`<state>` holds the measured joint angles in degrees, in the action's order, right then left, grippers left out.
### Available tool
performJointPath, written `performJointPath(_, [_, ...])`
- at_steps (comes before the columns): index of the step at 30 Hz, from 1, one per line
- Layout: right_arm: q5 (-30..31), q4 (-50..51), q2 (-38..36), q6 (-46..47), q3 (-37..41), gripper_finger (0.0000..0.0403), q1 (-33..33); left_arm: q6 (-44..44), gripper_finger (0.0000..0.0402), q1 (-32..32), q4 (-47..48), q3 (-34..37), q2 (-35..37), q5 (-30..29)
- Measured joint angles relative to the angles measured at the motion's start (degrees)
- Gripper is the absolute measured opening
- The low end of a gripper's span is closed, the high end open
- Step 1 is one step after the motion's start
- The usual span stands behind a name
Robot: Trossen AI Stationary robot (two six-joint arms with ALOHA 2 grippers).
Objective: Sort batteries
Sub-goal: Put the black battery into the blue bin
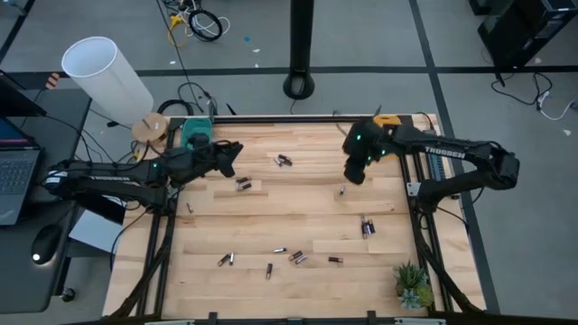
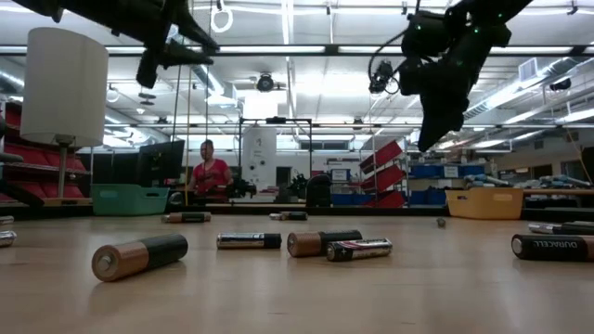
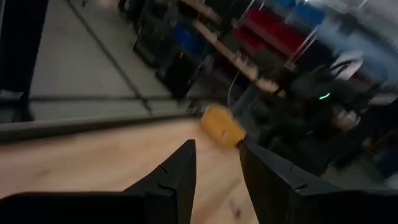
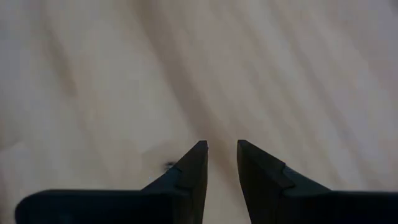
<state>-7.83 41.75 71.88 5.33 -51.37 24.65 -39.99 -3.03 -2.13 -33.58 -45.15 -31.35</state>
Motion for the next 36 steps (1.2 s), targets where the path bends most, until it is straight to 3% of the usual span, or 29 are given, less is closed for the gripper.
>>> performJointPath(6, [0.5, -1.3, 1.0, 7.9, 0.0, 0.0104, -6.0, -0.9, 0.0136, 0.0, 9.6, 0.0, -0.7, 8.4])
performJointPath(14, [1.8, -7.1, 2.2, 14.2, 1.7, 0.0168, -9.8, -0.8, 0.0136, 0.0, 9.5, 0.1, -3.9, 8.9])
performJointPath(19, [1.8, -10.3, 3.6, 13.4, 2.1, 0.0203, -16.8, -0.7, 0.0136, 0.0, 7.7, 0.1, -6.2, 10.8])
performJointPath(23, [2.4, -10.8, 5.2, 12.0, 2.1, 0.0202, -23.5, -0.8, 0.0136, 0.0, 7.9, 0.1, -8.5, 14.9])
performJointPath(28, [2.3, -10.1, 6.0, 16.7, 2.1, 0.0185, -32.6, 0.0, 0.0136, 0.0, 7.8, 0.1, -10.6, 18.8])
performJointPath(32, [2.7, -12.2, 8.2, 18.0, 2.0, 0.017, -40.7, 3.6, 0.0136, 0.0, 7.7, 0.1, -11.5, 18.8])
performJointPath(36, [3.1, -18.0, 12.4, 25.7, 2.0, 0.0163, -46.8, 6.5, 0.0136, 0.0, 7.7, 0.1, -12.0, 19.1])
